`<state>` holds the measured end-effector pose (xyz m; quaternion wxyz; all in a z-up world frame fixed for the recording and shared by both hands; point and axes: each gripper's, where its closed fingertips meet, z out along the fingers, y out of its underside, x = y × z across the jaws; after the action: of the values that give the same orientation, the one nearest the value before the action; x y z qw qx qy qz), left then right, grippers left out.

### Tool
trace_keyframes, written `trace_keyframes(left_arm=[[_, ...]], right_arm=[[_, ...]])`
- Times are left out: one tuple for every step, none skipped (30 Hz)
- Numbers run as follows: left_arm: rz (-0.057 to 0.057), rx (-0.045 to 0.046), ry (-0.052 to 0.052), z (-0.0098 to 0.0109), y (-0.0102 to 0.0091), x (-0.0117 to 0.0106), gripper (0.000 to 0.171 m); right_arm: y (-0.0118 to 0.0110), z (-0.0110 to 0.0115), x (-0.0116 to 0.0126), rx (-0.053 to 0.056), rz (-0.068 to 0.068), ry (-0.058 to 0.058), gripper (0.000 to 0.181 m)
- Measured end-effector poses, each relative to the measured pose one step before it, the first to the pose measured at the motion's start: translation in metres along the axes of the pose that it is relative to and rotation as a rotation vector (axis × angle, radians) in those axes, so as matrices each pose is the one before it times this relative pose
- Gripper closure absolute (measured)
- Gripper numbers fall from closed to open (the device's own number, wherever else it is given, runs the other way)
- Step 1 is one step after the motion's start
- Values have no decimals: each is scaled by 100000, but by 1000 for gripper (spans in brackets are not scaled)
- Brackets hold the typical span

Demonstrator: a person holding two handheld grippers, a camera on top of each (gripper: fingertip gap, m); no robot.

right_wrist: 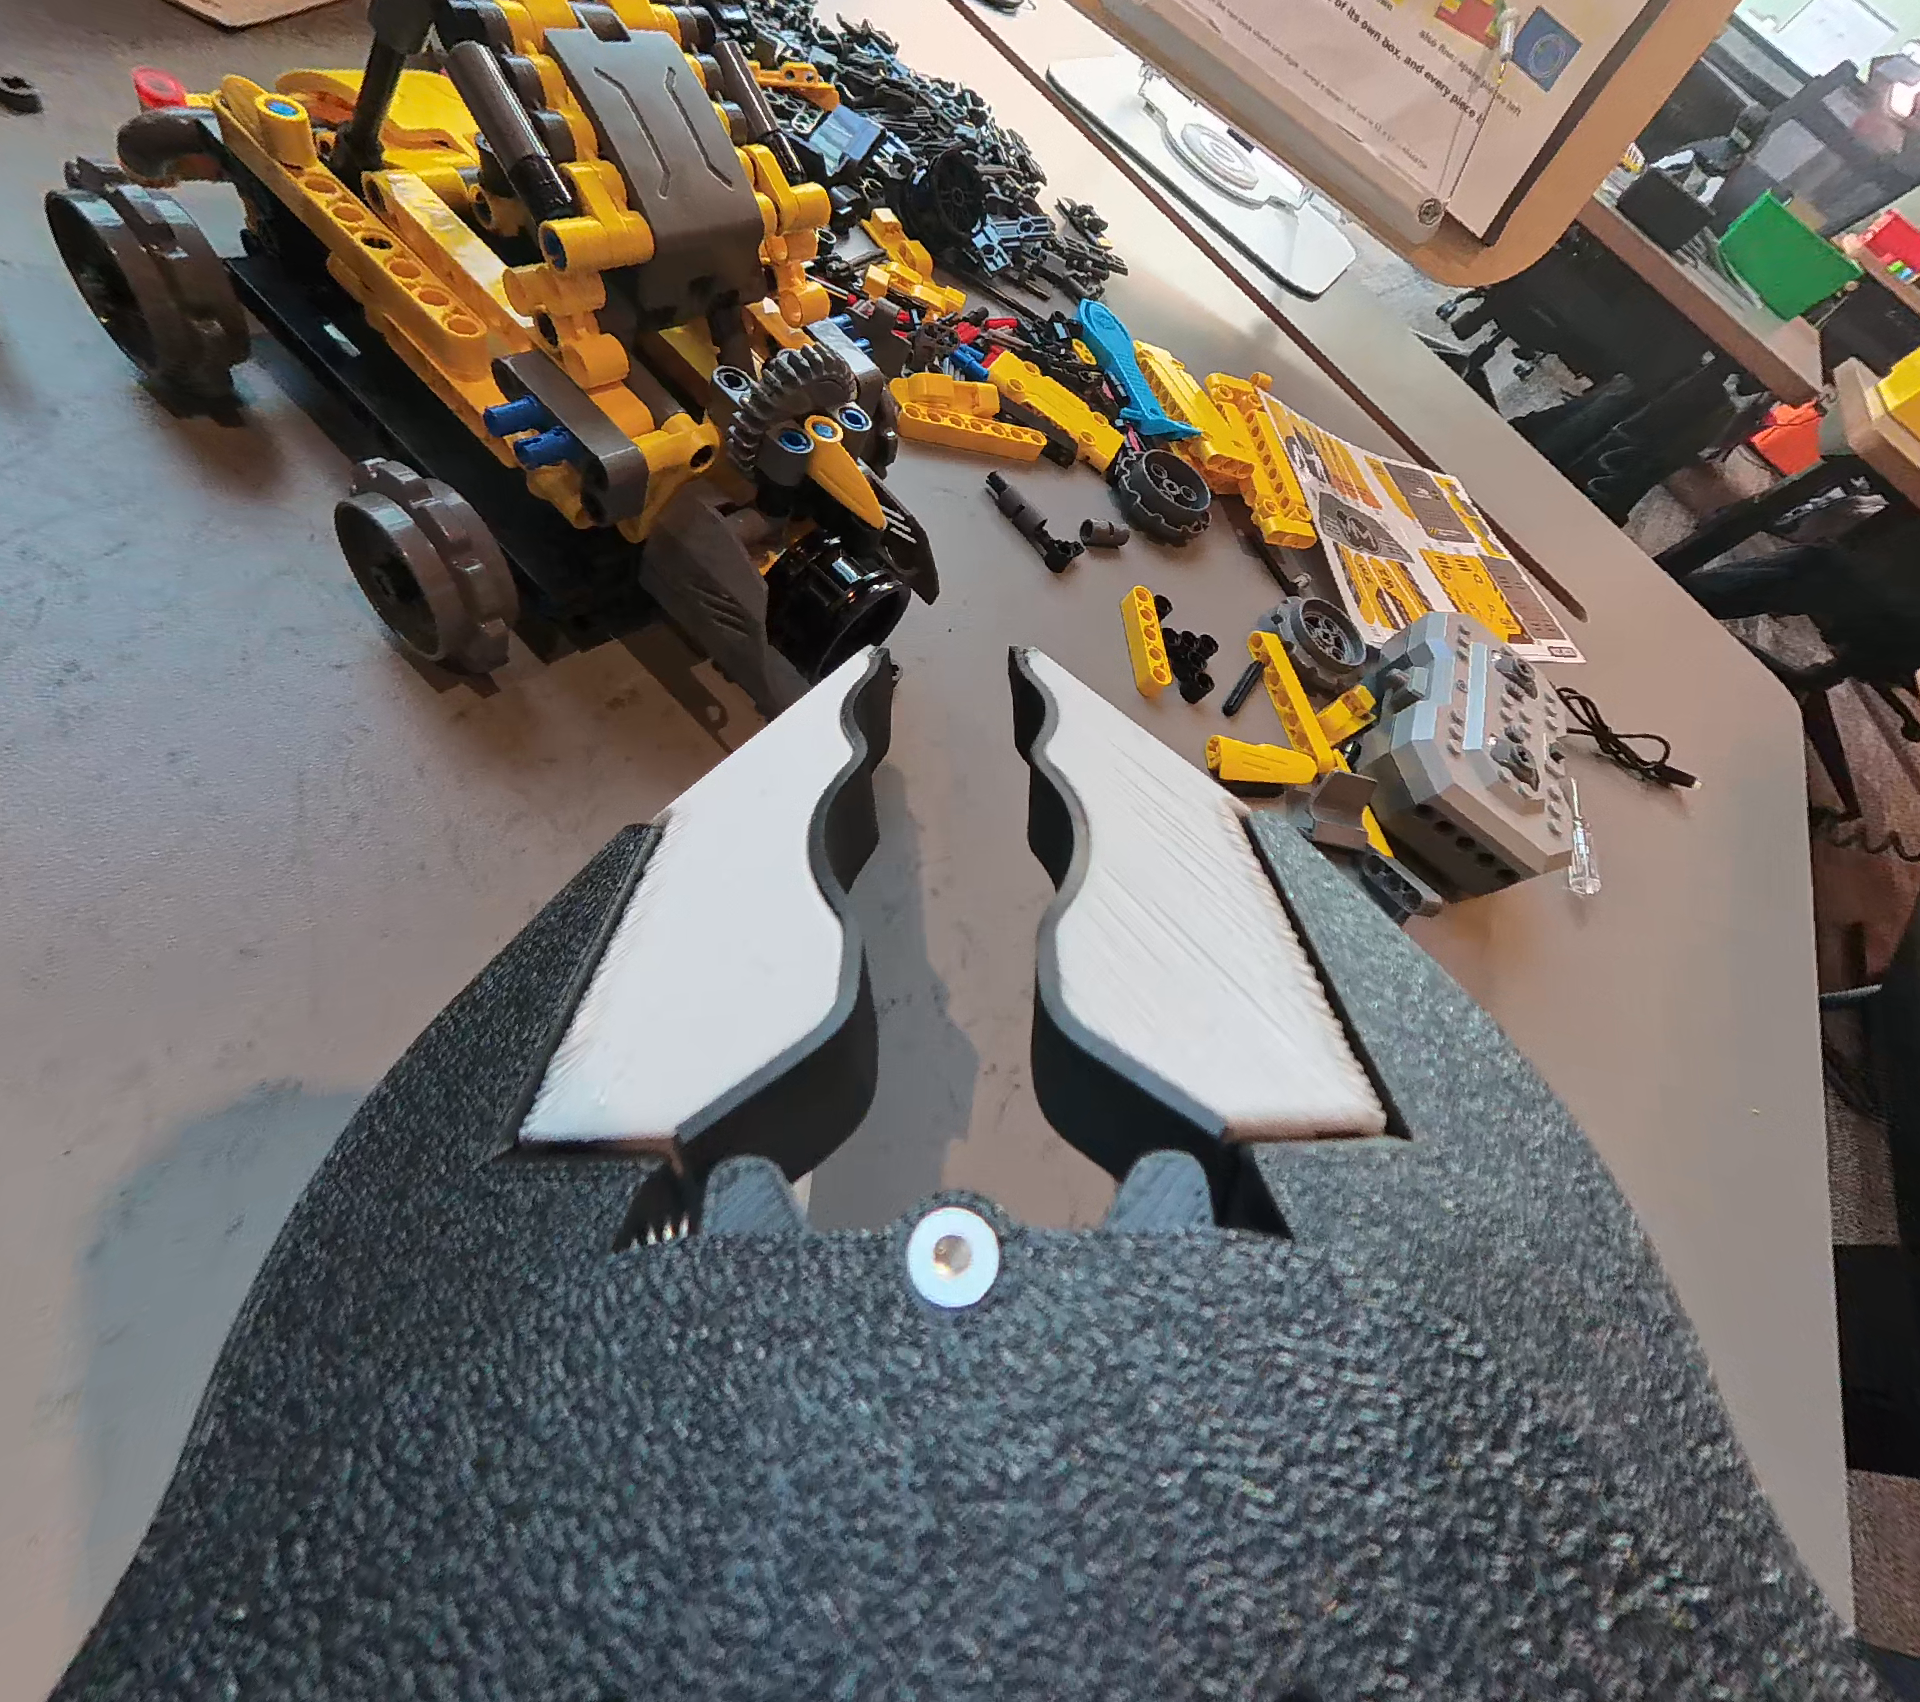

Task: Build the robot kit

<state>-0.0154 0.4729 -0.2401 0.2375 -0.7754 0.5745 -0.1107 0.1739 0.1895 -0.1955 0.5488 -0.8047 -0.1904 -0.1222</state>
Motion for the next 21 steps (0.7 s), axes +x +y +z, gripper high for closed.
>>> trace_keyframes(left_arm=[[184,-214,-243,108,-49,-18,159],[141,-403,-570,42,-9,-77,159],[92,-564,-729,-15,16,-119,160],[185,-666,-710,-32,44,-107,160],[373,-376,-488,-37,40,-52,160],[357,-184,-319,-42,43,-18,160],[179,-309,-444,-32,84,-77,162],[13,-314,-393,-38,100,-74,162],[-166,50,-17,-78,53,-39,161],[-278,406,176,-104,-10,-5,162],[-223,265,186,-78,11,-19,163],[-38,-305,295,23,81,-6,164],[58,-630,433,100,130,13,165],[-179,32,728,84,10,48,166],[-481,368,784,28,-40,77,168],[-246,-119,359,1,7,30,168],[34,-139,148,-10,19,18,168],[-32,-7,533,3,10,97,168],[-189,21,1032,-6,8,164,168],[-289,2,1223,8,26,187,168],[-246,141,806,-12,1,120,168]], right_arm=[[-17,-7,-7,88,49,-44,158],[-11,-14,5,125,82,-59,158],[-20,-11,-5,161,94,-60,159],[-27,-21,10,208,70,-41,159],[-21,-19,-2,188,77,-32,159],[-15,-14,-2,125,63,-53,159],[-10,-1,0,44,28,-76,159],[-4,0,-18,-2,-11,-72,159],[5,4,-12,-4,-62,-24,159],[-1,-1,-9,-21,-57,-32,159],[6,11,-11,-34,-40,-20,159],[6,-3,-5,-40,-25,-50,159],[12,9,-9,-51,7,-43,159],[0,0,-2,-1,17,-9,159],[-13,-2,8,30,28,40,159],[-2,-7,5,36,40,69,159],[2,1,17,16,27,74,159],[-1,-1,-3,-24,-11,39,159],[0,-2,1,-33,-50,46,159],[8,2,-5,-32,-67,26,159],[-7,7,-12,-34,-94,-20,159]])
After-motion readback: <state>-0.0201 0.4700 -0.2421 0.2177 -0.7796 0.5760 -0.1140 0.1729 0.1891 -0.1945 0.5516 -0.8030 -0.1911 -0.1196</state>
